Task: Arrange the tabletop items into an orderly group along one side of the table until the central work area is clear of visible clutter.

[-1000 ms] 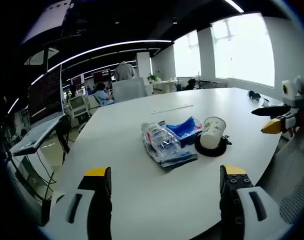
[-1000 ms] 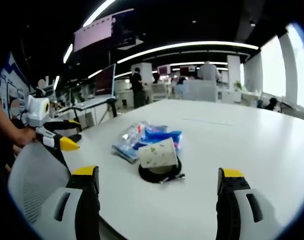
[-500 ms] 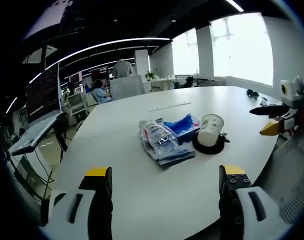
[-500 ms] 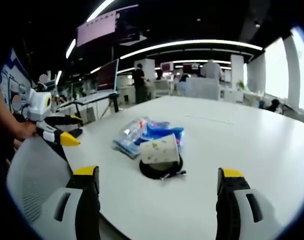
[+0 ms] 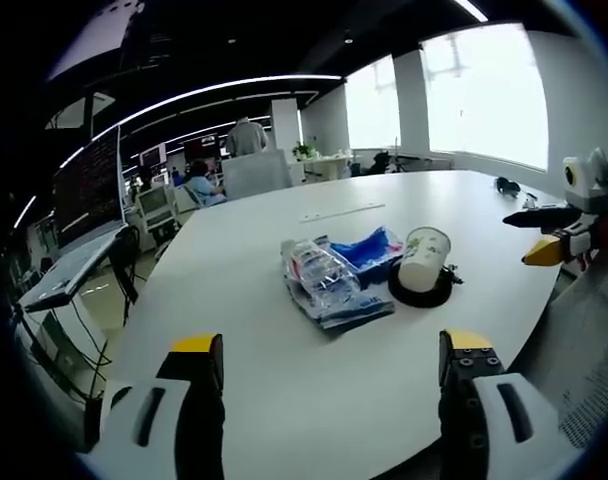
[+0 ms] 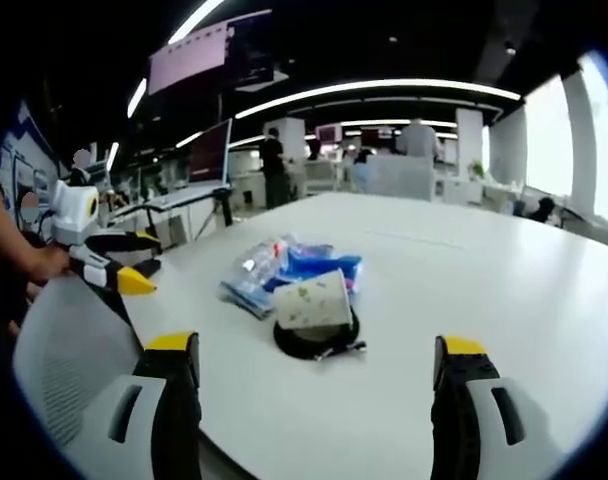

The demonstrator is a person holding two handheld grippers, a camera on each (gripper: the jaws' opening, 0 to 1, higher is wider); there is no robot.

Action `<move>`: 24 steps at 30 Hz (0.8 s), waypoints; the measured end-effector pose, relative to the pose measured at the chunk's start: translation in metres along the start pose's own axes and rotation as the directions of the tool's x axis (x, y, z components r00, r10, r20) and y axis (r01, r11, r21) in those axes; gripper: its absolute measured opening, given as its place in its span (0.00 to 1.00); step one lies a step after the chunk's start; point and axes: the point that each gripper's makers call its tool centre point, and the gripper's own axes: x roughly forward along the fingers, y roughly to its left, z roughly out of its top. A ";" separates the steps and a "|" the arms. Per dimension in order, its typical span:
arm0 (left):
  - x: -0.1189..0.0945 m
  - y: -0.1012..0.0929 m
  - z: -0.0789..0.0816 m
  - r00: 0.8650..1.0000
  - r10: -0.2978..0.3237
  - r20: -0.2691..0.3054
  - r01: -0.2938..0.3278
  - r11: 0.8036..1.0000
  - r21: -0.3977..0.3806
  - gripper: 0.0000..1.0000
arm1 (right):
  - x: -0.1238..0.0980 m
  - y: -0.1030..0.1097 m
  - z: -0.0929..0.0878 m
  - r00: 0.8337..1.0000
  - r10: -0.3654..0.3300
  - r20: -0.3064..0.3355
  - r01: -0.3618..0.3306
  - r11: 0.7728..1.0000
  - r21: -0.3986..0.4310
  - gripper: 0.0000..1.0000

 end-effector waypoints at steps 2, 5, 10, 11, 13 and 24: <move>0.000 0.000 0.001 1.000 0.004 0.000 -0.004 1.000 0.008 0.88 | 0.000 0.001 0.001 1.000 0.008 0.006 -0.008 1.000 -0.001 0.95; 0.000 0.001 -0.002 1.000 0.010 -0.012 -0.010 1.000 0.011 0.88 | 0.000 0.002 0.001 1.000 0.017 -0.002 -0.017 1.000 -0.002 0.95; 0.001 0.001 -0.004 1.000 0.003 -0.026 -0.003 1.000 0.012 0.88 | 0.001 -0.003 0.007 1.000 0.010 0.007 -0.010 1.000 0.003 0.96; 0.001 0.000 -0.002 1.000 -0.003 -0.022 0.003 1.000 0.011 0.88 | 0.002 -0.004 0.009 1.000 0.009 0.015 -0.009 1.000 0.010 0.96; 0.001 -0.001 -0.004 0.999 -0.011 -0.032 0.012 1.000 0.012 0.89 | 0.003 -0.007 0.013 1.000 0.004 0.023 -0.004 1.000 0.022 0.97; -0.001 -0.003 0.007 0.998 -0.045 -0.041 0.047 0.997 0.067 0.92 | 0.010 -0.001 0.029 0.998 0.063 0.023 -0.063 0.998 -0.017 0.97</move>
